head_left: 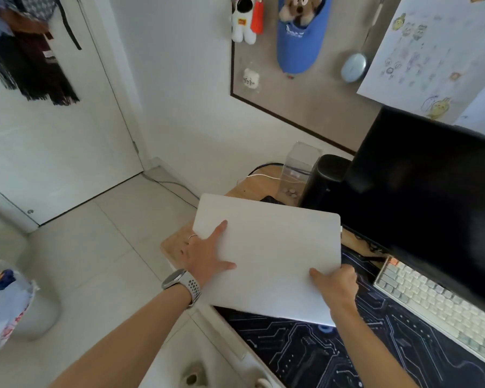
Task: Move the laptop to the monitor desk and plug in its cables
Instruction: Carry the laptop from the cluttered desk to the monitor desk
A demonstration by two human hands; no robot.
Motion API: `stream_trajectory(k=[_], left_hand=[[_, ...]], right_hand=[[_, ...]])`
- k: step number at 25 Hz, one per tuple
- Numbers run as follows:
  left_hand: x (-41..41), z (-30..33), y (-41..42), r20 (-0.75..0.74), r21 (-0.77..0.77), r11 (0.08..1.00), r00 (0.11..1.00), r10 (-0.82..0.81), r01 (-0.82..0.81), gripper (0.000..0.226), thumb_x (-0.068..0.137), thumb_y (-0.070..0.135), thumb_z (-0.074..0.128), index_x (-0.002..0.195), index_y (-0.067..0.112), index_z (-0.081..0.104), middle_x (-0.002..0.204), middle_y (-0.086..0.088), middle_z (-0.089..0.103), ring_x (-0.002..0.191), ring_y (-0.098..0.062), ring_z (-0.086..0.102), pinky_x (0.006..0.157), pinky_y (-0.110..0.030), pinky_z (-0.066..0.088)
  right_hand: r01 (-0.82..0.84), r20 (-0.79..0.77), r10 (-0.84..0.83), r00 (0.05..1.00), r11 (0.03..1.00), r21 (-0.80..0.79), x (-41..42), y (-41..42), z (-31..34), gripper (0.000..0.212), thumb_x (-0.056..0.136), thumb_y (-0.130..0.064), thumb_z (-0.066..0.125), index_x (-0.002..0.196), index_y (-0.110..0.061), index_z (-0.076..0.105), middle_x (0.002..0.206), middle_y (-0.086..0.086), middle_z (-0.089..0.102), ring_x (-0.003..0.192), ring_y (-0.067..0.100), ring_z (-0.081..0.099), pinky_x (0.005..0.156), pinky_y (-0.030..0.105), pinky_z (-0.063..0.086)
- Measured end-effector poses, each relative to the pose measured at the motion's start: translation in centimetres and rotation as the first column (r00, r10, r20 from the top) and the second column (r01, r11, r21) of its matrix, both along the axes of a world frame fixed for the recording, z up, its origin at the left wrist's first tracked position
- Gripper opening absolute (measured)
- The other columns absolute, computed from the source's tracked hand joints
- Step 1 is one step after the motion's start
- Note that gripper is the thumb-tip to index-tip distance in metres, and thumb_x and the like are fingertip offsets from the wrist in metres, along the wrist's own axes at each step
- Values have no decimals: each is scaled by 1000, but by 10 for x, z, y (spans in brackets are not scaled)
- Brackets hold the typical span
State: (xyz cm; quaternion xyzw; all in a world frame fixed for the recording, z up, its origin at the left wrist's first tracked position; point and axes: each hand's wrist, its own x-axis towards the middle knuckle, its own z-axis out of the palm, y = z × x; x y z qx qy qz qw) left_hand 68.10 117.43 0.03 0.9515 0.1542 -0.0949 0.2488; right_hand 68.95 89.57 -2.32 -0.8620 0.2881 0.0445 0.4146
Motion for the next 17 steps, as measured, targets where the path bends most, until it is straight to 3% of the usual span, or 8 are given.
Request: stream_trajectory(k=[4,7,11,15,17], left_hand=[[38,-21,18,-18,-73,994,996,-85,84,110,51,65,74,138,61,5,133,-17,38,120,-36,35,102,-49,33],[55,-32,21,-23,-93,985,989,-147,144,112,51,62,74,135,62,0,137,-16,39,118,-36,39,100,-52,37],[61,-43,21,62,-139,962,972,-227,234,123,56,42,84,145,48,0,141,-6,47,108,-27,58,94,-43,46],[66,-53,19,72,-160,959,972,-224,233,120,59,34,86,150,35,8,149,-5,37,128,-28,44,106,-43,31],[66,-61,20,51,-162,962,975,-215,221,121,57,38,85,149,38,7,149,-3,38,126,-29,44,105,-44,29]], right_hand=[[34,-84,-42,996,995,-94,2,21,2,97,58,-37,88,126,6,34,128,21,41,121,39,38,105,48,36],[72,-91,-79,993,994,-79,6,28,-6,98,59,-32,89,127,6,30,132,23,36,125,38,32,107,48,31],[76,-59,-81,995,994,-75,15,29,-14,94,61,-28,88,128,2,29,133,20,34,125,37,30,108,47,30],[90,-77,-94,993,994,-58,22,28,-23,94,62,-26,87,131,0,29,134,17,34,127,35,28,110,48,29],[104,-95,-108,990,993,-50,21,28,-29,96,61,-26,88,132,1,28,134,18,33,127,35,28,110,49,30]])
